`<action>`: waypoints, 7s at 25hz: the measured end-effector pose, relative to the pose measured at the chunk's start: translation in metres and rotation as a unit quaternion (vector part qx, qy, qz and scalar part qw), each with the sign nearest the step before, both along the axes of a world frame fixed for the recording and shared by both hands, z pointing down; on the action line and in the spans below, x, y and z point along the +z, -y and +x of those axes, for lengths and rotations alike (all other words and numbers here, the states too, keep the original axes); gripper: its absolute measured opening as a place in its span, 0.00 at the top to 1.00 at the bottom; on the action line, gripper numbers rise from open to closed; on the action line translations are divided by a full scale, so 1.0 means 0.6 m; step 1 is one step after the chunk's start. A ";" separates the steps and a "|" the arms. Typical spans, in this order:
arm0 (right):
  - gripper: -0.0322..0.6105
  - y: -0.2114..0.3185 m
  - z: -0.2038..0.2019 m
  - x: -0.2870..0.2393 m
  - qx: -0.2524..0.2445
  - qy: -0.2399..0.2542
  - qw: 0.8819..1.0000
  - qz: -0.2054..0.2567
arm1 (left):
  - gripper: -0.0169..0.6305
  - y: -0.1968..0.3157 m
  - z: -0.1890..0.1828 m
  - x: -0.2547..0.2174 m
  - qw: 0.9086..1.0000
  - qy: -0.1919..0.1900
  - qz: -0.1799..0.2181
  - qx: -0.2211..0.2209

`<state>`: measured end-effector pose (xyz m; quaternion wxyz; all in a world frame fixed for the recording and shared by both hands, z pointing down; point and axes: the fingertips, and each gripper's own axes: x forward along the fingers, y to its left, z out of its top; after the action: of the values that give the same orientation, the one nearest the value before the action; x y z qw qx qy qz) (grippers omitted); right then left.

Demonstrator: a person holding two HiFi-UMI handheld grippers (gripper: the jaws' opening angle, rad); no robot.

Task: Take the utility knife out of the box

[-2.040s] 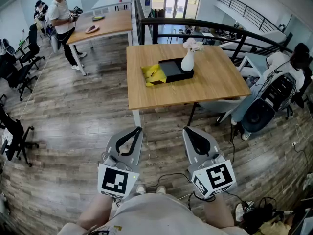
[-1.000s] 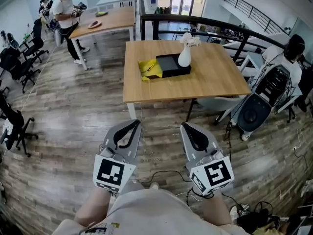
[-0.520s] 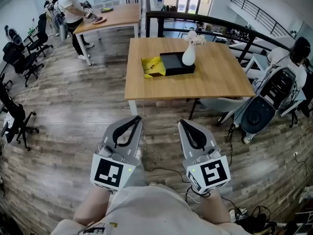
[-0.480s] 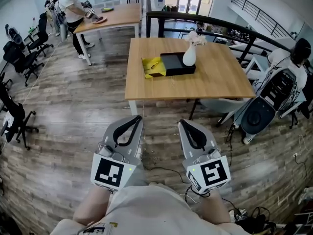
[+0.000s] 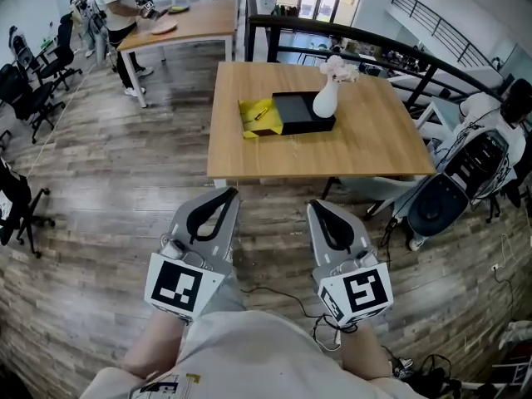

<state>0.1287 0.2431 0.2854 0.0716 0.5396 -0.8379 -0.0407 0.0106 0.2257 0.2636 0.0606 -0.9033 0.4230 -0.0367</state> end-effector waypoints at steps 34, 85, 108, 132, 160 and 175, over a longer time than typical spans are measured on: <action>0.95 0.697 -0.137 -0.009 0.073 0.010 0.996 -0.050 | 0.97 0.721 -0.125 0.043 0.994 0.024 -0.081 0.076; 0.78 1.008 -0.096 0.460 -0.316 -0.406 0.819 -0.252 | 0.97 0.942 -0.016 0.325 0.980 0.089 -0.179 -0.017; 0.77 1.106 -0.066 0.768 -0.367 -0.566 0.691 -0.258 | 0.97 1.002 -0.015 0.585 0.952 0.103 -0.289 -0.011; 0.87 1.132 -0.081 0.550 -0.215 -0.358 0.877 -0.240 | 0.97 0.983 -0.037 0.484 0.958 0.122 -0.260 -0.024; 0.87 0.920 -0.040 -0.097 -0.039 -0.099 0.993 0.053 | 0.97 0.896 -0.065 -0.012 0.997 0.071 -0.014 -0.019; 0.87 0.833 -0.005 -0.129 0.005 -0.044 0.996 0.073 | 0.97 0.864 -0.071 -0.045 0.998 0.046 0.008 -0.044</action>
<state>0.1256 -0.2566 0.2078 0.0692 0.5455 -0.8259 -0.1250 -0.0318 -0.2927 0.2364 0.0853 -0.8807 0.4593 -0.0777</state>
